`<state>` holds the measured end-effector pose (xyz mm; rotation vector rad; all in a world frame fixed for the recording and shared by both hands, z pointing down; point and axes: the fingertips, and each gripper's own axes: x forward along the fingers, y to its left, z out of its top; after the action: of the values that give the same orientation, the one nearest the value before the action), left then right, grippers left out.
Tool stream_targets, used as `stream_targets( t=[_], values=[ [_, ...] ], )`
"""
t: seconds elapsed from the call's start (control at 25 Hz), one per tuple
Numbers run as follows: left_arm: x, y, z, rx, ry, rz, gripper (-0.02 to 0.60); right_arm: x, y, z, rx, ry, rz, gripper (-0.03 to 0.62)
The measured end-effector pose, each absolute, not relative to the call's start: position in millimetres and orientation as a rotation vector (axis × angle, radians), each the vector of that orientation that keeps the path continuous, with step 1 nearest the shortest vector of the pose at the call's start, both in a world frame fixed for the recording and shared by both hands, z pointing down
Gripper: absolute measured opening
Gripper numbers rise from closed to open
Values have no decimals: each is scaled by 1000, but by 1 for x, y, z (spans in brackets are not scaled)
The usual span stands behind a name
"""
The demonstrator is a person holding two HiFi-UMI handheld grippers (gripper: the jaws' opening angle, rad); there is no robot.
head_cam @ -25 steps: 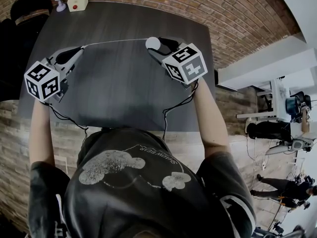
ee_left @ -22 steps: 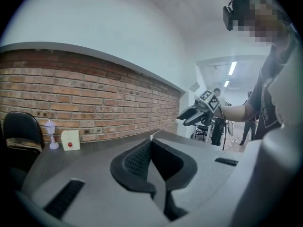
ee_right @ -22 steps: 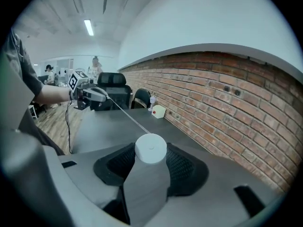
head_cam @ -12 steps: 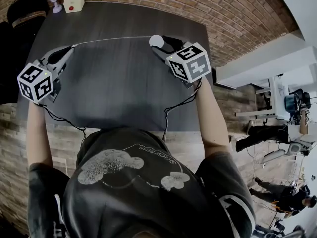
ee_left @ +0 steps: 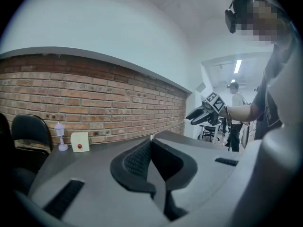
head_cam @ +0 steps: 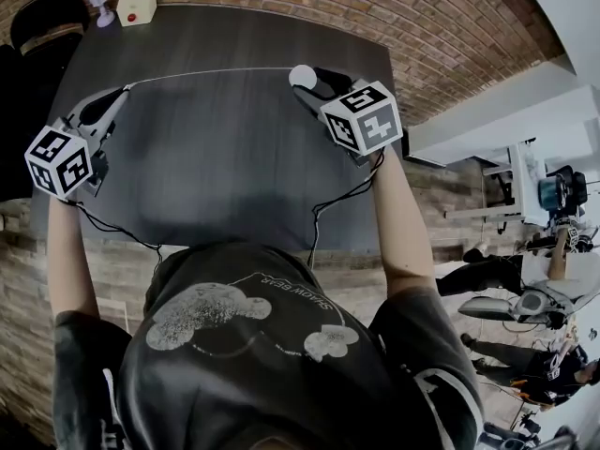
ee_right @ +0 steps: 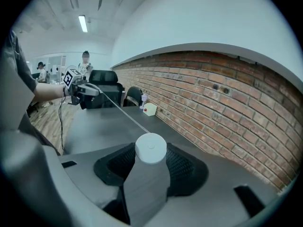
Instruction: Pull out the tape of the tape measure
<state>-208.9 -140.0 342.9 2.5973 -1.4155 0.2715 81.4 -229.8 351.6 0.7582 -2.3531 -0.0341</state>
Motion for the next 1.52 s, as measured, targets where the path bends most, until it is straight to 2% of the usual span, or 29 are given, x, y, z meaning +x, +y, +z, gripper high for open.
stream_targets(
  t=[0.84, 1.24, 1.52],
  values=[
    [-219, -176, 354, 2577, -1441, 293, 9, 45, -249, 361, 708, -2431, 27, 224],
    [-261, -266, 386, 2481, -1518, 410, 9, 7, -314, 411, 782, -2401, 79, 224],
    [-282, -337, 440, 2400, -1534, 492, 11, -12, -373, 457, 836, -2362, 120, 224]
  ],
)
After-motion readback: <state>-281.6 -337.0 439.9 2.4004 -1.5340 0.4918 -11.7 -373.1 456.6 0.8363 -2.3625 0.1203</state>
